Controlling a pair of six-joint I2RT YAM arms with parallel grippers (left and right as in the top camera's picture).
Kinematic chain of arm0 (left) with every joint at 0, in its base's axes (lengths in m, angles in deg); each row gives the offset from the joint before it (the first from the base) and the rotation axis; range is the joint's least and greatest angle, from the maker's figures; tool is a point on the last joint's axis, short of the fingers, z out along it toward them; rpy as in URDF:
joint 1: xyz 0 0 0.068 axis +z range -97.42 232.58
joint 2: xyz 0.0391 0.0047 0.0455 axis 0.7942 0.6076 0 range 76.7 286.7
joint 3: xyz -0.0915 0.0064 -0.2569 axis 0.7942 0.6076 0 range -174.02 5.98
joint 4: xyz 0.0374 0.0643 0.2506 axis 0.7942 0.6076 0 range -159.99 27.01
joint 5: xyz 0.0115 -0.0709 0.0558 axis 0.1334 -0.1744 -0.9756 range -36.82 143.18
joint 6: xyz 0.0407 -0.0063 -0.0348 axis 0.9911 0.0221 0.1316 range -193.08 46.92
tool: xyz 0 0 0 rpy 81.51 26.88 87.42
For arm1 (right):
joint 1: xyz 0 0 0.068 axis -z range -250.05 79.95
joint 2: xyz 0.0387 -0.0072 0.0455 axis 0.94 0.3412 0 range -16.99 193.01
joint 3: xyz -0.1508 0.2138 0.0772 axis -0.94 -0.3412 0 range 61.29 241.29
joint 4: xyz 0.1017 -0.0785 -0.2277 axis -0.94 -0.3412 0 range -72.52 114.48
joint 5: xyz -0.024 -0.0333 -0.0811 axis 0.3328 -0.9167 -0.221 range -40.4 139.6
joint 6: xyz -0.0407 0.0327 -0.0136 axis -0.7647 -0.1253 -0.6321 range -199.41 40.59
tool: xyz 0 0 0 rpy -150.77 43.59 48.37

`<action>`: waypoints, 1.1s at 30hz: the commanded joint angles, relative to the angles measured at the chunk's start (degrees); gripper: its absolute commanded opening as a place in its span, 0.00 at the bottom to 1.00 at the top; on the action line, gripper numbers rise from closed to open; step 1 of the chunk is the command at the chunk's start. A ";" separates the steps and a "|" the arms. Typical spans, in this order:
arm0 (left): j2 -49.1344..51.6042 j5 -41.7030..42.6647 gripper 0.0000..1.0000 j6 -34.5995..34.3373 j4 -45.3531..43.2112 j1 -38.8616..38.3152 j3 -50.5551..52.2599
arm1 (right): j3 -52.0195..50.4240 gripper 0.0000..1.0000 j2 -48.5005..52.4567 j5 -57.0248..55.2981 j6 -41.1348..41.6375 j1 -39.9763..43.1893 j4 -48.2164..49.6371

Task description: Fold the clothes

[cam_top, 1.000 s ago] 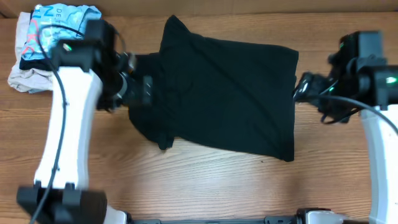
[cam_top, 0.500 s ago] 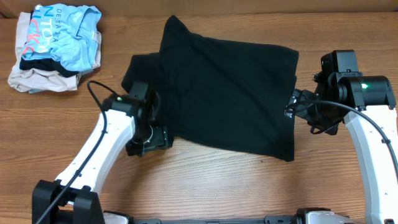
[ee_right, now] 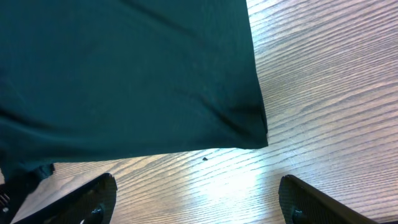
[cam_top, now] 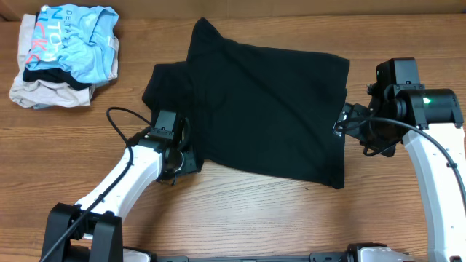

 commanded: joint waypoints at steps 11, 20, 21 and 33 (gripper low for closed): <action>-0.83 -3.98 0.26 2.32 -0.55 -0.26 -2.67 | -0.17 0.87 -1.57 0.04 0.48 -0.22 0.28; -0.83 -4.42 0.04 6.38 13.68 -0.26 -16.15 | -0.17 0.87 -1.57 0.04 0.46 -0.22 -0.04; -0.83 -4.42 0.04 6.78 15.26 -0.26 -17.31 | -0.17 0.87 -1.57 0.04 0.46 -0.22 -0.26; -0.81 -0.11 0.04 9.18 32.06 -0.31 -22.18 | -3.67 0.84 -0.87 3.61 0.50 -1.18 -2.82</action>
